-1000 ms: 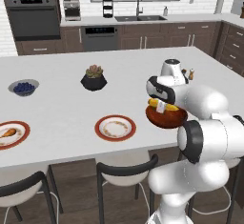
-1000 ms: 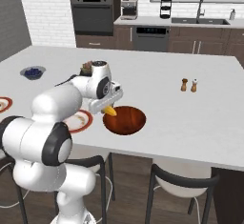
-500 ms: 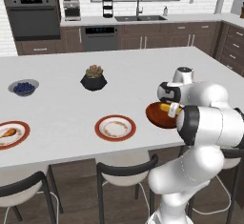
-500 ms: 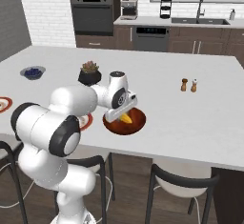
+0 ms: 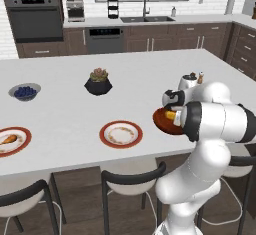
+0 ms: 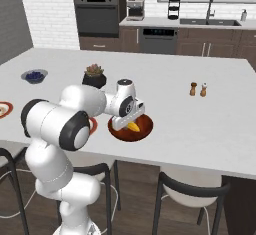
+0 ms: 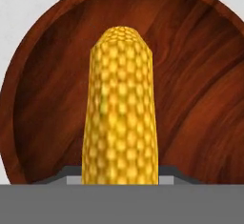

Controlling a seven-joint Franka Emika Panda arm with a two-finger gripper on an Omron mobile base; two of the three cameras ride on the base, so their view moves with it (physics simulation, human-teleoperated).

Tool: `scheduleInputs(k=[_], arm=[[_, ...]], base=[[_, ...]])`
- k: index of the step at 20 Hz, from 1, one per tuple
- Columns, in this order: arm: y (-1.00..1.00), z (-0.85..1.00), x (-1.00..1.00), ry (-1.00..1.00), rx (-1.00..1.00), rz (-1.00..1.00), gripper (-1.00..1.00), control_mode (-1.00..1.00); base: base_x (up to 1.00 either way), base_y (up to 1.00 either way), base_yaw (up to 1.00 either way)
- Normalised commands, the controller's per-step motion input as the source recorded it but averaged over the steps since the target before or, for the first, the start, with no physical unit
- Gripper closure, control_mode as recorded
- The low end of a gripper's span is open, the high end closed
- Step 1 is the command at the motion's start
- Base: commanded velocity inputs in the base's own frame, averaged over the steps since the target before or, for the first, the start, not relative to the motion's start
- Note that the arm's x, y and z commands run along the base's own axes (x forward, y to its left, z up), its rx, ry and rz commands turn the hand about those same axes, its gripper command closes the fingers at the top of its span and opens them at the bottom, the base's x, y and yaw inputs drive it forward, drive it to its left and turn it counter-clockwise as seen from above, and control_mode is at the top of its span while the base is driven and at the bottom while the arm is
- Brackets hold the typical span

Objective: Pick the chicken drumstick and corn from their plates and place them in the bowl. Then put the bowl in the fridge.

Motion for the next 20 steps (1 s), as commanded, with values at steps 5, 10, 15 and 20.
scheduleInputs(k=[5, 10, 15, 20], arm=[[0.0, -0.08, 0.05, -0.01, 0.0, 0.02, -1.0, -1.0], [0.01, 0.3, -0.2, -0.07, 0.06, 0.0, -1.0, -1.0], [0.09, 0.77, -0.89, -0.06, 0.19, -0.22, -1.0, -1.0], [0.29, 0.47, -0.79, 0.08, 0.18, -0.61, -1.0, -1.0]], base=[[0.0, 0.0, 0.0], [0.0, 0.0, 0.0], [0.0, 0.0, 0.0], [0.0, 0.0, 0.0]])
